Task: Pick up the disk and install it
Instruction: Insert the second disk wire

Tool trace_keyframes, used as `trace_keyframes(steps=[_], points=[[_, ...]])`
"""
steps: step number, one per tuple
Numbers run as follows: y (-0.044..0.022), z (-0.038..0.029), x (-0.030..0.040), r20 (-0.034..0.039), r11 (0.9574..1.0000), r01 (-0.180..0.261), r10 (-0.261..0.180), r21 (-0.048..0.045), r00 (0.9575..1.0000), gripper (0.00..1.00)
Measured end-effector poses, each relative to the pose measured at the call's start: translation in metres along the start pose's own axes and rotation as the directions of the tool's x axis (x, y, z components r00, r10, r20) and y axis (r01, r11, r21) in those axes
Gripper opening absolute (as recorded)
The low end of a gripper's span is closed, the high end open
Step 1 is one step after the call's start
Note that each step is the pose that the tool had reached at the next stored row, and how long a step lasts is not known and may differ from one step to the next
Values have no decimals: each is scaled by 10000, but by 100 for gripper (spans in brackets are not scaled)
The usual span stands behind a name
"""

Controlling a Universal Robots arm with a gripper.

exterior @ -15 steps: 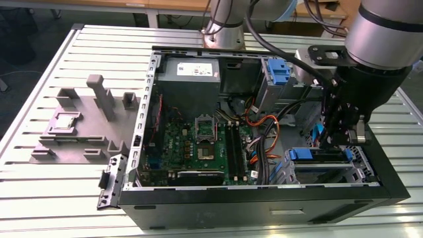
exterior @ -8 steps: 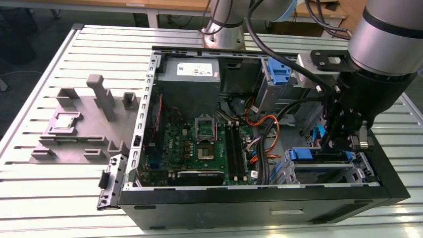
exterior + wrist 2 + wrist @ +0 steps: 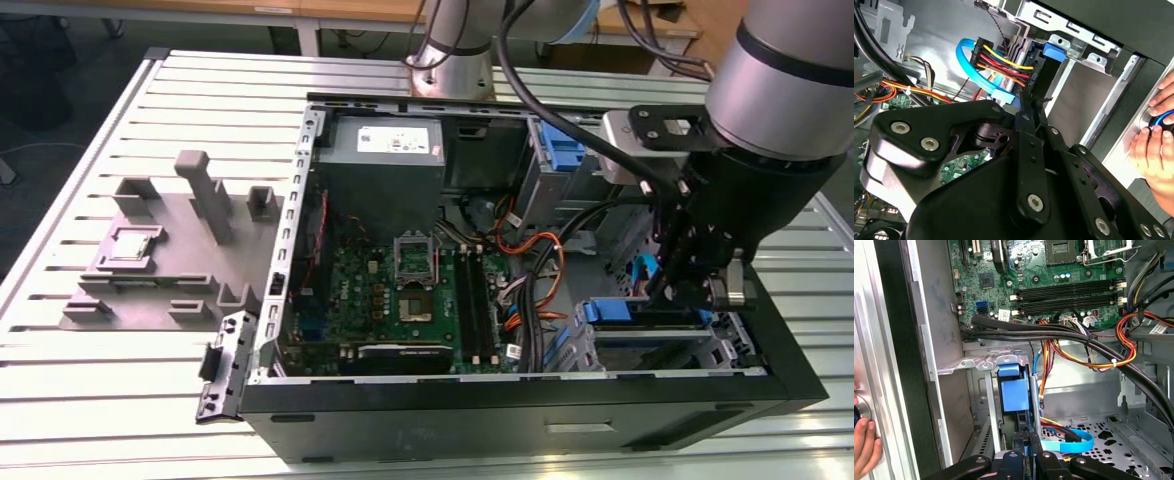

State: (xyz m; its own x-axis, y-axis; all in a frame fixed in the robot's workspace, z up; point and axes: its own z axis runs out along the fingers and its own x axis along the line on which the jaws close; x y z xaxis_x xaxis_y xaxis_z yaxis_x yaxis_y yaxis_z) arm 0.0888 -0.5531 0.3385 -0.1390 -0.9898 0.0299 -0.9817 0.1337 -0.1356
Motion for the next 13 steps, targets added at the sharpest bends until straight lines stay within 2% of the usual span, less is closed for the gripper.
trace_keyframes(steps=[2, 6, 13], points=[[-1, 4, 7, 39, 10000, 10, -10, -4, 10000, 16], [0, 11, 7, 71, 9998, 218, -218, 2, 9997, 16], [1, 18, 7, 73, 9997, 237, -237, 3, 9997, 16]])
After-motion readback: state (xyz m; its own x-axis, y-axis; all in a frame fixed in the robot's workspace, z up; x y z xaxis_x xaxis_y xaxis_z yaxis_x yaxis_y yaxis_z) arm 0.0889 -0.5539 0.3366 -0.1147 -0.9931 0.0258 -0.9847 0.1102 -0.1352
